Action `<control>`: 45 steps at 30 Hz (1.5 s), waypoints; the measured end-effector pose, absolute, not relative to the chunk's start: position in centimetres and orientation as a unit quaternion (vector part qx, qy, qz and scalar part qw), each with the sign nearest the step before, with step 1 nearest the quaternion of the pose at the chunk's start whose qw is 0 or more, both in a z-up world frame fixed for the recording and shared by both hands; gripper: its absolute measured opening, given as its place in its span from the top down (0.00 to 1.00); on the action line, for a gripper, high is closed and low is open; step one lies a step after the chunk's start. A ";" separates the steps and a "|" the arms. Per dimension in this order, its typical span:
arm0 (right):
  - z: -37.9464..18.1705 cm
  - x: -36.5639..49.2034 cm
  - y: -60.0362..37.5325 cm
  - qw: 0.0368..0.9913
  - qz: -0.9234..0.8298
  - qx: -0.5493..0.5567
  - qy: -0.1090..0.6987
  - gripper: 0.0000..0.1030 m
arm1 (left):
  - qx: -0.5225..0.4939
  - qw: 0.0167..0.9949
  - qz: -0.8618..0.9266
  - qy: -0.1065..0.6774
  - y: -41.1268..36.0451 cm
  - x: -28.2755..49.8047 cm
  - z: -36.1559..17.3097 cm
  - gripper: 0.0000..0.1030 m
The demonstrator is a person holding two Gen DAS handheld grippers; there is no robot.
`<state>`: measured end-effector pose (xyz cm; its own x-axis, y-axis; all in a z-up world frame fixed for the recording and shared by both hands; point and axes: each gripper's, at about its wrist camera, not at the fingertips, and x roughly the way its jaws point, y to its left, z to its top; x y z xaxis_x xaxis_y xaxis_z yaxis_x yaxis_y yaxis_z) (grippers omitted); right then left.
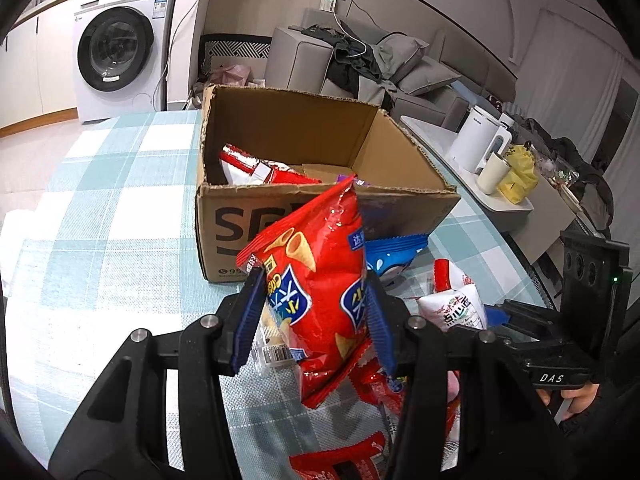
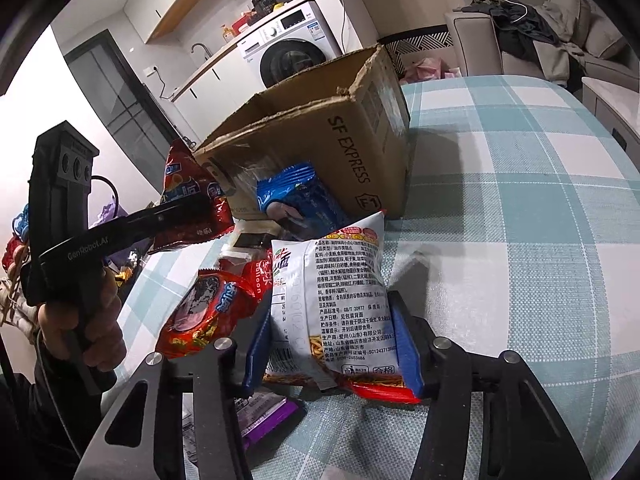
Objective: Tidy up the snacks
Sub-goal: 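Lift both held bags and carry them over the cardboard box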
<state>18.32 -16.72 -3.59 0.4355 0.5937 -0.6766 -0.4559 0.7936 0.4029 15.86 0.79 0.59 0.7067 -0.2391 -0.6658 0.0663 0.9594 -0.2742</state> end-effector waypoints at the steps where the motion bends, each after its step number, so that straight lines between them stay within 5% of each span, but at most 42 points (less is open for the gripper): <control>1: -3.5 18.2 -16.8 0.844 0.312 0.081 0.429 0.48 | -0.115 0.917 -0.083 0.372 0.8 15.7 0.8 0.56; 45: 7.9 16.5 -17.0 0.892 0.315 0.098 0.309 0.48 | -0.109 0.953 -0.077 0.272 3.7 7.4 13.9 0.56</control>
<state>16.54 -17.05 7.93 0.6107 0.6226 -0.4893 -0.5014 0.7823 0.3697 7.40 3.70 13.87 0.8405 -0.2056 -0.5013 0.0867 0.9643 -0.2501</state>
